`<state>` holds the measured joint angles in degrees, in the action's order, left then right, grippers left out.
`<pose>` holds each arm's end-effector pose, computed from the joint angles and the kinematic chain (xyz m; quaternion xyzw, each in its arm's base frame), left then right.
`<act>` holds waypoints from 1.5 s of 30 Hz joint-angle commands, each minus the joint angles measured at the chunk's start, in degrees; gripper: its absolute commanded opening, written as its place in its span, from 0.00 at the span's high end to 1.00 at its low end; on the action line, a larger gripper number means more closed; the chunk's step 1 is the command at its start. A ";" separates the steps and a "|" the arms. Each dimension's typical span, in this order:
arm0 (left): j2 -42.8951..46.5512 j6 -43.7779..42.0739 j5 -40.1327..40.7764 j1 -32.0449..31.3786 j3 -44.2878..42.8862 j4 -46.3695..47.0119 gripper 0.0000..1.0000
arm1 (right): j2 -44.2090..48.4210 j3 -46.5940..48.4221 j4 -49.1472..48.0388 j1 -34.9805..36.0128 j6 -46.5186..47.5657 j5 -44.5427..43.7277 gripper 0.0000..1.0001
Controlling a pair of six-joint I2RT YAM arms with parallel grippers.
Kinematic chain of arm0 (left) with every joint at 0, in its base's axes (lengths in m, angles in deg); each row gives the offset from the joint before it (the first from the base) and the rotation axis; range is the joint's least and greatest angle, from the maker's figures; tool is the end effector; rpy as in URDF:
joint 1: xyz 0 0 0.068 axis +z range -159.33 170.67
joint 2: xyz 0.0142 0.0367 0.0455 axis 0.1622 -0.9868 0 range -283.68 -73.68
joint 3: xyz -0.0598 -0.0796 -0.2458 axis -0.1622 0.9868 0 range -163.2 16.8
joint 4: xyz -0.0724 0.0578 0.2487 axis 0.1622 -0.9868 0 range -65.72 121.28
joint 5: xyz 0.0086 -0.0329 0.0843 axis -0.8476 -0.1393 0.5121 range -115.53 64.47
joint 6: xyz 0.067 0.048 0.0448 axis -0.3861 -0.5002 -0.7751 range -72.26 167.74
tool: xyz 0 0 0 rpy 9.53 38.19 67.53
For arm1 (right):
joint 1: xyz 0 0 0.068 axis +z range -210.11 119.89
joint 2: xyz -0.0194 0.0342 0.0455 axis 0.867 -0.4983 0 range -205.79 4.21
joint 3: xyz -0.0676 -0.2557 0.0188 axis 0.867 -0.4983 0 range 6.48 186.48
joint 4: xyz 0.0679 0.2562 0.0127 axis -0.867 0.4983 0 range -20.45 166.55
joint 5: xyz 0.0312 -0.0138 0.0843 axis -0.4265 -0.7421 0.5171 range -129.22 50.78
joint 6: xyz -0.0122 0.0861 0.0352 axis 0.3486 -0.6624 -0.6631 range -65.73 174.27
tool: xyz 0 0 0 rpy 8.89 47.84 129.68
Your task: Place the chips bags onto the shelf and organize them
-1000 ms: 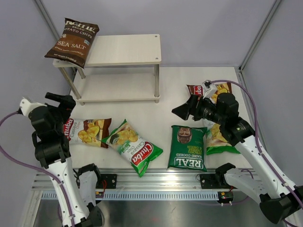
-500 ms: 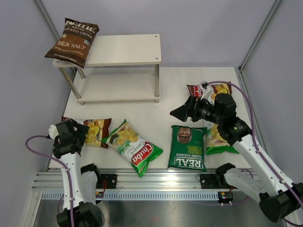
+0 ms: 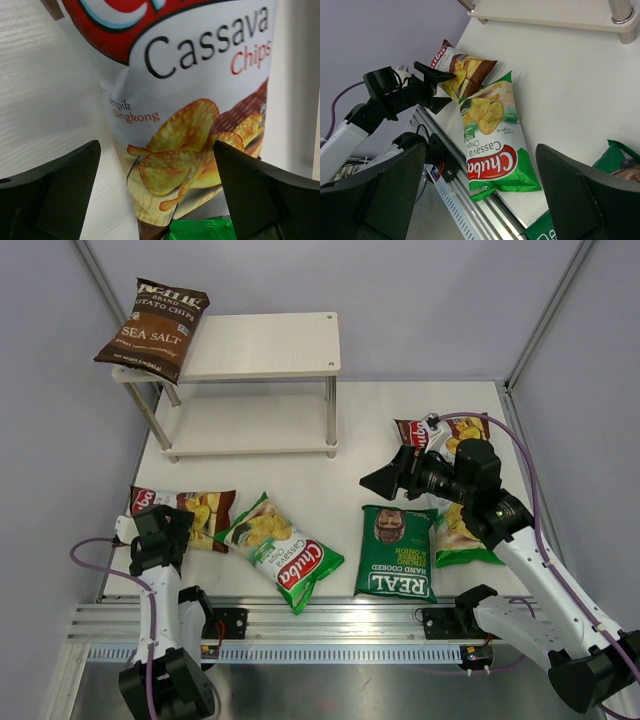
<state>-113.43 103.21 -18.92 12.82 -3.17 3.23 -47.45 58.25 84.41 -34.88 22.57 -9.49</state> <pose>0.1666 0.0784 0.1321 -0.6000 0.7129 -0.0514 0.3595 0.2109 0.1457 0.3373 -0.1132 0.7731 0.4600 0.4219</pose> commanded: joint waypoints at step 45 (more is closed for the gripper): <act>15.40 -15.29 -52.46 0.26 -26.09 -4.47 0.88 | -5.20 3.43 -12.99 0.26 -10.56 14.11 0.00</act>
<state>-97.91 89.09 -54.39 12.91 -27.30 -8.48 -50.80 59.50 78.40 -34.88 16.52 -1.38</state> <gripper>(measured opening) 0.318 0.993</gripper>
